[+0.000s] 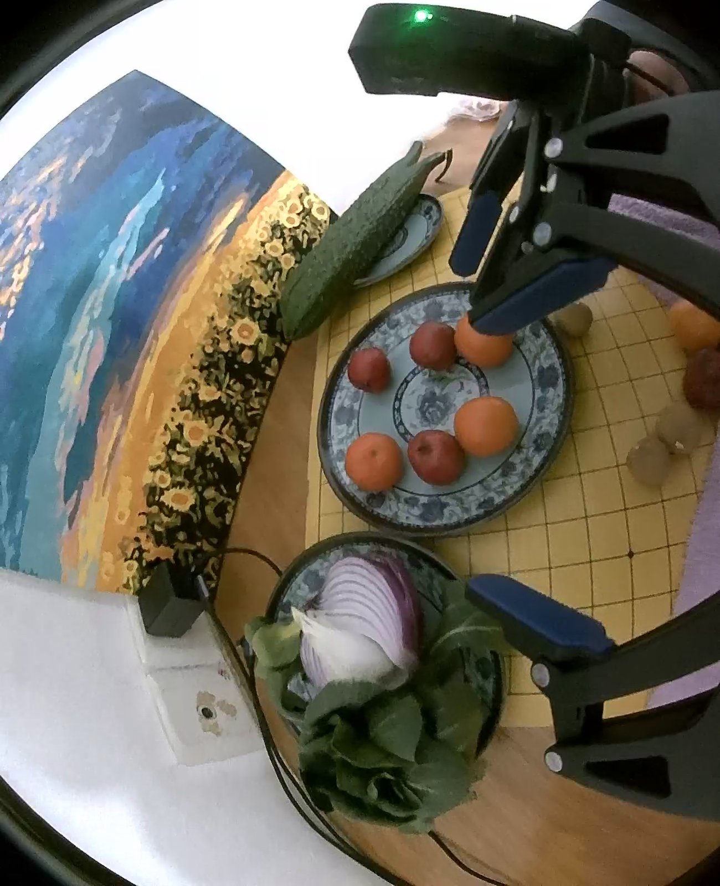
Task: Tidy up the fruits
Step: 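Lower both oranges onto the plate and open both grippers, then move both open grippers back toward the fruit on the towel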
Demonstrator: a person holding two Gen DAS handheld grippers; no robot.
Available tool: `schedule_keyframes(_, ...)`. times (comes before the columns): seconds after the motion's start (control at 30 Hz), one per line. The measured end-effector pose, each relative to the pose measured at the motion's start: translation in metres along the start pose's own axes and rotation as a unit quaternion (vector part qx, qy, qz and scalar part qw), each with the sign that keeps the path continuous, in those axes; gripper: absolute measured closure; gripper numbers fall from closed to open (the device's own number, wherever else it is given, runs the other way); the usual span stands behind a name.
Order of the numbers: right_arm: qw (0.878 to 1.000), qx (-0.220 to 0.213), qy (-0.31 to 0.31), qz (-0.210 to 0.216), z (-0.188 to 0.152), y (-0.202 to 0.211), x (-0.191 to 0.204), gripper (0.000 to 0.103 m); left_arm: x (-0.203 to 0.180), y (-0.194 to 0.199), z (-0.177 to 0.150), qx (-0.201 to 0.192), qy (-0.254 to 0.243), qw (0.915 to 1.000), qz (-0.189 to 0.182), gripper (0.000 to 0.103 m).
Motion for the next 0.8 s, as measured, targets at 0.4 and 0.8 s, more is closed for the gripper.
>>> schedule_keyframes(0.4,1.000,-0.002,0.006,0.006,-0.008,0.010,0.010,0.030,0.001,0.015,-0.007,-0.010,0.004,0.9999,0.008,0.010)
schedule_keyframes(0.8,1.000,-0.003,0.008,0.008,-0.016,0.018,0.016,0.030,-0.002,0.026,-0.017,-0.014,0.005,0.9999,0.008,0.010)
Point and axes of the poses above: each gripper's, at about its wrist camera, not at the fingertips, and y roughly against the way its jaws point, x to its left, z to its top, the point moved 2 cm from there along -y, roughly the way its jaws point, and after that the axes turned 9 degrees about -x, right-handed, at the moved point
